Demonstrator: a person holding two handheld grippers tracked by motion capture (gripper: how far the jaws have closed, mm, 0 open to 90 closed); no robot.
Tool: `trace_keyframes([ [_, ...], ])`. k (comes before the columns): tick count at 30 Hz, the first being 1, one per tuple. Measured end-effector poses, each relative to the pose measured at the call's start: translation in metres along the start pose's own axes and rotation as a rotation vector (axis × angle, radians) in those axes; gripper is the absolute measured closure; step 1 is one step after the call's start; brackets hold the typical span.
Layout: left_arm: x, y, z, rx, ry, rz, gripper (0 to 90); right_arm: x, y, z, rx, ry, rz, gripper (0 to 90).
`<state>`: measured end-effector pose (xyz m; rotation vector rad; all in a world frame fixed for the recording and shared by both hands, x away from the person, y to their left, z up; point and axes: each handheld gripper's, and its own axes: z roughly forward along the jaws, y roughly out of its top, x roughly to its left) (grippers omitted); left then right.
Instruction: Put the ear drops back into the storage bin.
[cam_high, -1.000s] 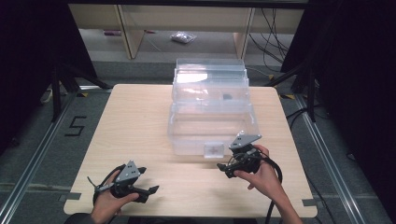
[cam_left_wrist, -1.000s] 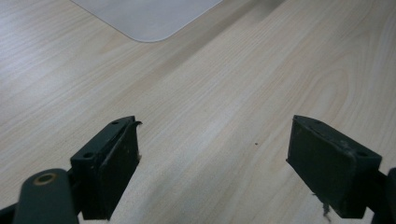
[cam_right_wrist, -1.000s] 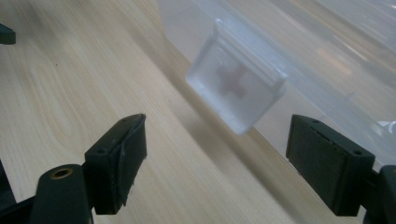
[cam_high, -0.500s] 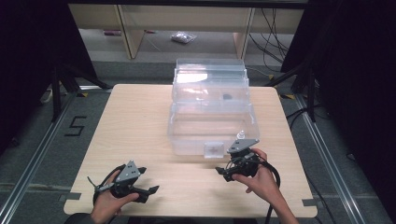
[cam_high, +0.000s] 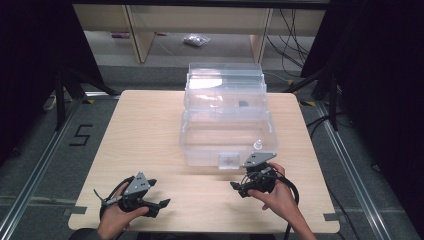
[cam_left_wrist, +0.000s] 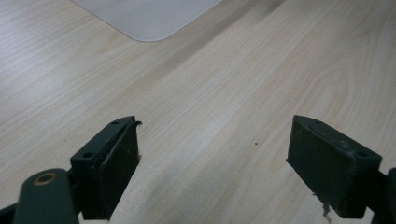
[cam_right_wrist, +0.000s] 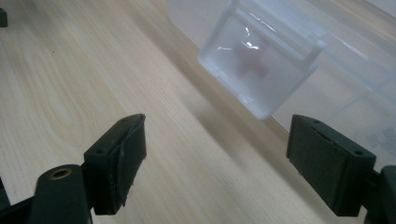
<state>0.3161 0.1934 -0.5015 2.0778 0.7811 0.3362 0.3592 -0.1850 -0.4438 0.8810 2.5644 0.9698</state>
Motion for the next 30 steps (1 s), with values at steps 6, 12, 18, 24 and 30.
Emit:
trace_keyframes([
  [6, 0.001, 0.0, 0.0, 0.009, 0.003, 0.01, 16.0, 0.001, -0.007, 0.001, -0.013, -0.015, 0.017, 20.7],
  [12, 0.001, 0.0, 0.0, 0.008, 0.003, 0.013, 16.0, 0.004, -0.017, 0.0, -0.014, -0.012, 0.06, 20.6],
  [18, 0.001, 0.0, 0.0, 0.009, 0.003, 0.015, 16.0, 0.005, -0.022, -0.001, -0.013, 0.003, 0.053, 20.3],
  [24, 0.001, 0.0, 0.0, 0.014, 0.004, 0.018, 16.0, 0.006, -0.027, -0.001, -0.021, 0.001, 0.058, 19.6],
  [30, 0.001, 0.0, -0.001, 0.021, 0.005, 0.02, 16.0, 0.007, -0.032, 0.001, -0.038, -0.002, 0.062, 19.2],
])
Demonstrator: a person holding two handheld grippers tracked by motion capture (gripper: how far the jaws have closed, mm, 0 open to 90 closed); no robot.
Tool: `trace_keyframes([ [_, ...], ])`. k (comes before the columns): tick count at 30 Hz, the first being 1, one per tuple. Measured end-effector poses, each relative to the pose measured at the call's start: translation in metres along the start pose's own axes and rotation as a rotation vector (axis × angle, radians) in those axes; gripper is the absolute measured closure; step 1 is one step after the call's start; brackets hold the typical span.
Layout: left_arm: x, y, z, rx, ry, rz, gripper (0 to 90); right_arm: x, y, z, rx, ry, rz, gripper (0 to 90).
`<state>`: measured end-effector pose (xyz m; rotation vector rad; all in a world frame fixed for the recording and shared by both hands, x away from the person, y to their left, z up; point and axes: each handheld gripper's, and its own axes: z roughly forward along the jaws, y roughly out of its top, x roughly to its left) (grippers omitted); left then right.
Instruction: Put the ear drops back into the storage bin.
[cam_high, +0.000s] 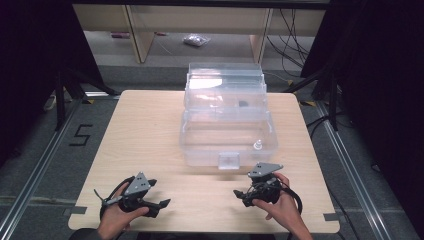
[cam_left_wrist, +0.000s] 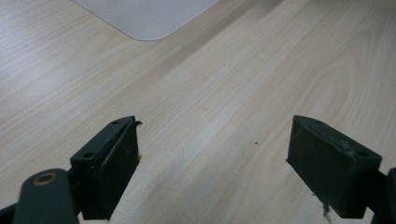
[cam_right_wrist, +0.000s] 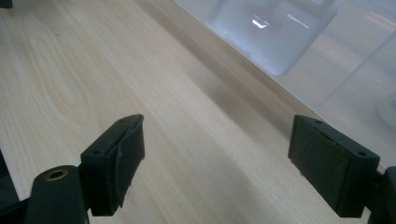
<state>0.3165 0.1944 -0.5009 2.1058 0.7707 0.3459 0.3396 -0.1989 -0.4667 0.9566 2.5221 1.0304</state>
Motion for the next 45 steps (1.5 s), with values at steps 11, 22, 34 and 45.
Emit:
trace_keyframes([
  [11, 0.0, 0.0, 0.0, 0.001, -0.001, -0.002, 15.9, 0.002, -0.009, -0.001, -0.004, 0.005, 0.005, 18.0],
  [22, 0.0, 0.0, 0.0, 0.0, 0.003, -0.001, 15.9, 0.004, -0.019, -0.002, 0.014, 0.011, 0.009, 16.7],
  [34, 0.0, 0.0, 0.001, -0.003, 0.001, 0.002, 15.9, 0.006, -0.026, 0.002, 0.037, 0.021, 0.049, 16.4],
  [45, -0.001, 0.0, 0.002, -0.019, -0.002, -0.017, 15.9, 0.003, -0.027, 0.005, 0.054, 0.021, 0.032, 16.4],
])
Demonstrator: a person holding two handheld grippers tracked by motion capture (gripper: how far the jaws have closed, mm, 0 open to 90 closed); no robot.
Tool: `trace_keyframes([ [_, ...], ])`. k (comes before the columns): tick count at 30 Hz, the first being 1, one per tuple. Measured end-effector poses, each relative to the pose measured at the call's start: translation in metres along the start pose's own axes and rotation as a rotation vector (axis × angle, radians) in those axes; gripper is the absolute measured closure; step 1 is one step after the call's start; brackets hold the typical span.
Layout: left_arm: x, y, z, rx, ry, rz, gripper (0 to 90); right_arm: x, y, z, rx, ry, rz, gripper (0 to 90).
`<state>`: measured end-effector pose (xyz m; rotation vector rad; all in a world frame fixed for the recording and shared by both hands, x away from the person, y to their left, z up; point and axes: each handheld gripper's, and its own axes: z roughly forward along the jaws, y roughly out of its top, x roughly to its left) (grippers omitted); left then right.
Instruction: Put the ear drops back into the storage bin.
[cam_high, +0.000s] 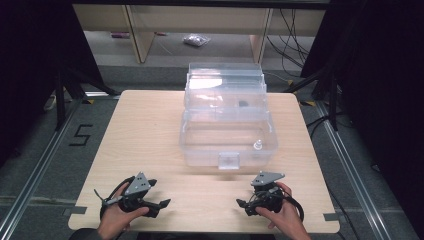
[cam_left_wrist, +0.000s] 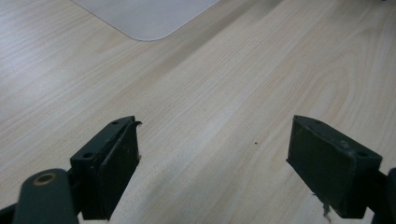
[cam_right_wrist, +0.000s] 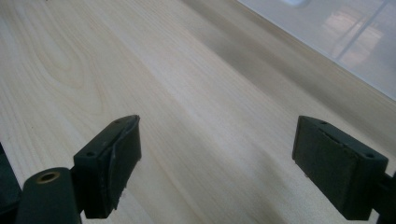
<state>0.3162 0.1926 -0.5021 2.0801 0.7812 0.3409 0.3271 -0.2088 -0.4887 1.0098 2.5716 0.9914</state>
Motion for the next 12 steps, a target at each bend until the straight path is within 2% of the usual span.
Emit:
trace_keyframes([
  [2, 0.001, 0.0002, -0.0009, 0.014, -0.001, 0.015, 15.9, 0.0007, -0.0007, 0.0007, -0.01, -0.009, 0.005, 16.4],
  [3, -0.0001, 0.0, 0.0002, 0.0, 0.0, -0.001, 15.9, 0.0009, -0.0007, 0.0005, -0.007, -0.009, 0.009, 16.4],
  [6, 0.0, 0.0003, -0.0006, 0.005, 0.001, 0.001, 15.9, 0.0008, -0.0004, 0.0001, -0.005, -0.005, 0.013, 16.4],
  [7, 0.0015, 0.0005, -0.0017, 0.022, 0.0, 0.021, 15.9, 0.0005, -0.0007, 0.0005, -0.007, -0.007, 0.008, 16.4],
  [8, 0.0013, 0.0004, -0.0016, 0.02, 0.001, 0.018, 15.9, -0.0008, -0.0005, 0.0011, -0.012, -0.004, -0.009, 16.4],
  [12, 0.0014, 0.0005, -0.0017, 0.02, 0.001, 0.019, 15.9, -0.001, -0.0004, 0.0006, -0.012, -0.008, -0.007, 16.4],
])
